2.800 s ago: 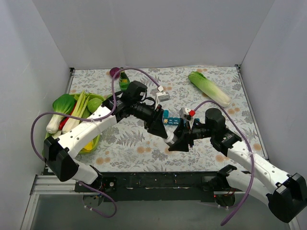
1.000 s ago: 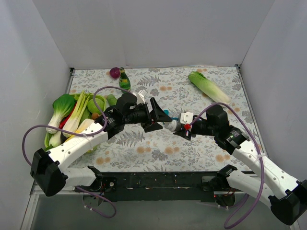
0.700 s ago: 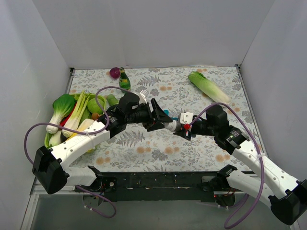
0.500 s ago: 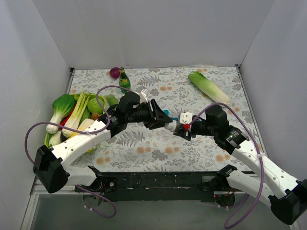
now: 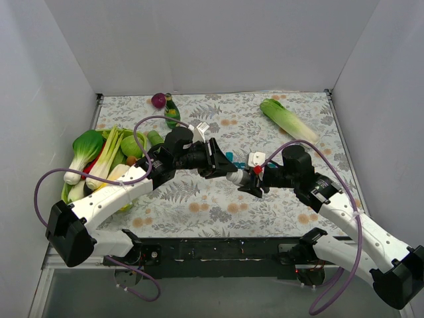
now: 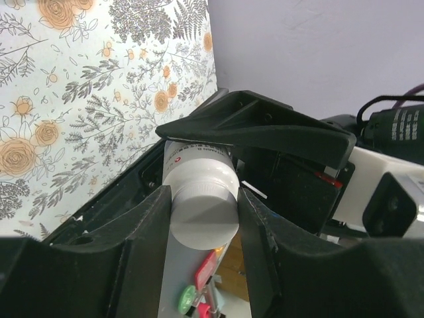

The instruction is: Sort the pills into containers

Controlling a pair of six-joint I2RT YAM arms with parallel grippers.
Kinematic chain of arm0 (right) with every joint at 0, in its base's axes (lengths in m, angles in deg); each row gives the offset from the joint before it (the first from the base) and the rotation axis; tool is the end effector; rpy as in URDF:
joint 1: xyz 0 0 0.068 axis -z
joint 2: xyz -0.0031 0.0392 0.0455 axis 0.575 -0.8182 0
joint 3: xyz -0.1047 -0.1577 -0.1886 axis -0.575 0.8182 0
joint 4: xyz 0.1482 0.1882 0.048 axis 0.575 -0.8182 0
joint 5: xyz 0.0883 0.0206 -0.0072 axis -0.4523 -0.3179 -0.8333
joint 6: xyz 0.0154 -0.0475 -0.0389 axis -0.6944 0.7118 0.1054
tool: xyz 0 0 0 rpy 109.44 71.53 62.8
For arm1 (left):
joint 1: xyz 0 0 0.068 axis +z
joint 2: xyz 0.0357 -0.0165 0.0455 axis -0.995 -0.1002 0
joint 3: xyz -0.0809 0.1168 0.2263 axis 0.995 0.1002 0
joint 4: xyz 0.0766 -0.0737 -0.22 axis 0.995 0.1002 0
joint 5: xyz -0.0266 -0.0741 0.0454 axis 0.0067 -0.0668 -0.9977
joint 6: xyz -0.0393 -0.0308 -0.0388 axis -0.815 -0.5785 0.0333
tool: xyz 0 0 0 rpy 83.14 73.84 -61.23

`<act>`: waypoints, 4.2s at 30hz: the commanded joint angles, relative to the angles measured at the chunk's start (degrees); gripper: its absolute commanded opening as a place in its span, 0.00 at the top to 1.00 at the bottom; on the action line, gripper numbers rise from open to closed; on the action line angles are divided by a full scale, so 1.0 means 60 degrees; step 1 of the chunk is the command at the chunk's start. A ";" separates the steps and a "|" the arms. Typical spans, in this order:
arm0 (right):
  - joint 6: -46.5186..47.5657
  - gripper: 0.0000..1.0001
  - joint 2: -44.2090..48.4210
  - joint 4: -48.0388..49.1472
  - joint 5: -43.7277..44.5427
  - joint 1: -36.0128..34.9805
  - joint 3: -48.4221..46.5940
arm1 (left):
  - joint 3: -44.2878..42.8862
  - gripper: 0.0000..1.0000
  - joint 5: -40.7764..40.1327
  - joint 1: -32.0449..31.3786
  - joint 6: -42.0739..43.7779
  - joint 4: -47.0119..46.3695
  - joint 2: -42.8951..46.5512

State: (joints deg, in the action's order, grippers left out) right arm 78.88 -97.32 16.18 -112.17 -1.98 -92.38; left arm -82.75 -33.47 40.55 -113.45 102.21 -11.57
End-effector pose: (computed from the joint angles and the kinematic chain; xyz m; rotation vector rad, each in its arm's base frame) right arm 0.1391 0.1382 0.2968 -1.3553 1.4039 0.6659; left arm 0.1889 -0.2109 0.3123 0.8921 -2.4207 1.6709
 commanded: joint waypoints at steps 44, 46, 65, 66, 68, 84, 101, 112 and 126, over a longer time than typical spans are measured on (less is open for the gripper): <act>-0.8599 0.99 -0.0742 0.6186 -0.5106 0.0921 0.1798 | -0.0630 0.85 0.4987 0.0326 0.8251 -0.0458 0.0498; -0.8966 0.99 -0.0786 0.6408 -0.5121 0.0965 0.1828 | -0.0483 0.84 0.5017 0.0340 0.8179 -0.0880 0.0586; -0.9392 0.99 -0.0947 0.6775 -0.5210 0.1038 0.1916 | -0.0774 0.77 0.5911 0.0326 0.8134 -0.0899 -0.0234; -0.9436 0.99 -0.0933 0.6775 -0.5195 0.1038 0.1945 | -0.0834 0.77 0.5867 0.0326 0.8207 -0.0753 -0.0278; -0.9538 0.99 -0.0947 0.6862 -0.5166 0.1038 0.2033 | -0.0922 0.73 0.5706 0.0311 0.8397 -0.0620 -0.0264; -1.0609 0.99 -0.1079 0.8123 -0.5239 0.1170 0.2341 | -0.0014 0.08 0.3496 0.0209 0.7579 -0.1923 0.1054; -0.0402 0.99 -0.0172 0.0317 -0.2083 0.0571 -0.0617 | 0.0016 0.02 0.0607 0.0824 0.3264 -0.0577 0.2082; 0.1389 0.99 -0.0039 0.0168 0.0049 -0.0221 -0.0735 | -0.0365 0.16 0.0652 0.0605 0.1484 0.0361 0.0909; 0.0686 0.99 -0.0229 0.0301 -0.0038 -0.0221 -0.0589 | -0.0790 0.46 -0.0389 -0.0099 0.1704 0.1197 0.0366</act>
State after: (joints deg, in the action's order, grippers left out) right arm 83.77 -98.39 16.77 -112.15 -2.97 -94.65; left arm -85.20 -34.39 40.15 -103.60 108.42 -9.07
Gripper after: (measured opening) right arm 0.599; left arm 0.589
